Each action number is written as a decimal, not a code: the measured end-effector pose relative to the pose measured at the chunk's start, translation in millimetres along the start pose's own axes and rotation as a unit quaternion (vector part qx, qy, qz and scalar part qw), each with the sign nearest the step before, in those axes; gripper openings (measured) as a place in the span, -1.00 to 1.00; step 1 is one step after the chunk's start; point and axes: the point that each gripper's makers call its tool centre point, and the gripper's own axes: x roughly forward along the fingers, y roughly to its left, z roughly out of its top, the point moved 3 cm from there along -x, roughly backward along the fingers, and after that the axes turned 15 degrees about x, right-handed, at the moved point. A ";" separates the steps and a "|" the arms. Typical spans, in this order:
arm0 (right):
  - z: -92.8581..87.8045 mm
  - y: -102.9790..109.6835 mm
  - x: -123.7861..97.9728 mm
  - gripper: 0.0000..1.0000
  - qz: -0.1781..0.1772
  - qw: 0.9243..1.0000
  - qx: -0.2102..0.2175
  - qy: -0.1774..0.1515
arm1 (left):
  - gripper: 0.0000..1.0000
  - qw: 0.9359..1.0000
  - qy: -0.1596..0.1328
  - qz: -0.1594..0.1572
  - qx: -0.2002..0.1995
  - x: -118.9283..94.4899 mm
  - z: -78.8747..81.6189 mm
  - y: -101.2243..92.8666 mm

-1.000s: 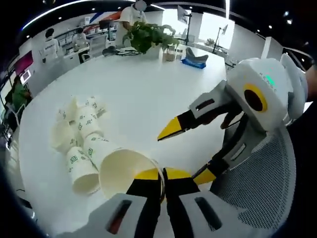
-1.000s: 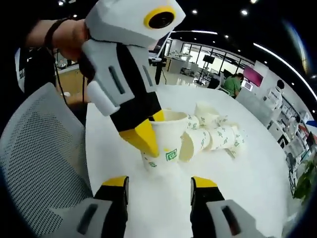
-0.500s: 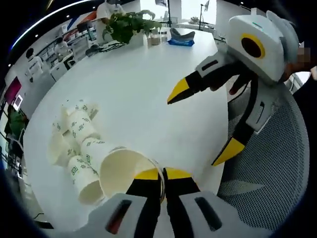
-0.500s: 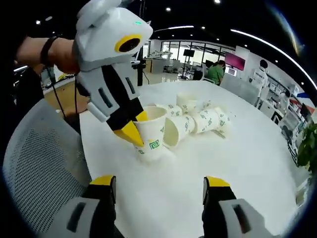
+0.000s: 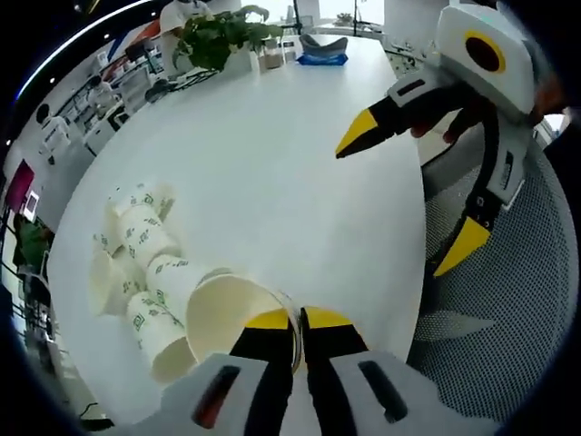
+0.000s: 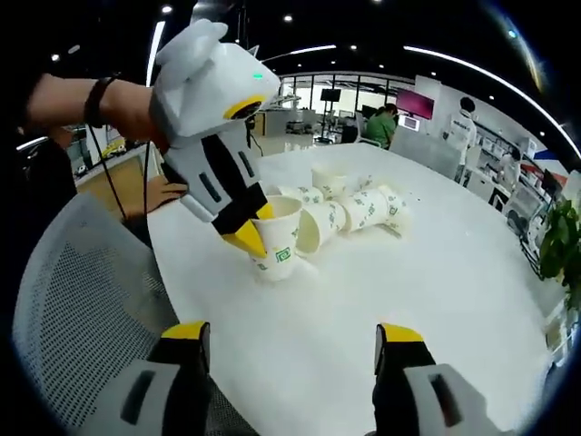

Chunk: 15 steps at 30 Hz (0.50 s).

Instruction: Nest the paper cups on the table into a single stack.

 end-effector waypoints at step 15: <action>3.0 0.2 -7.3 0.43 -0.004 1.000 0.008 -0.004 | -0.92 0.999 0.030 -0.005 0.021 7.5 0.4 -0.3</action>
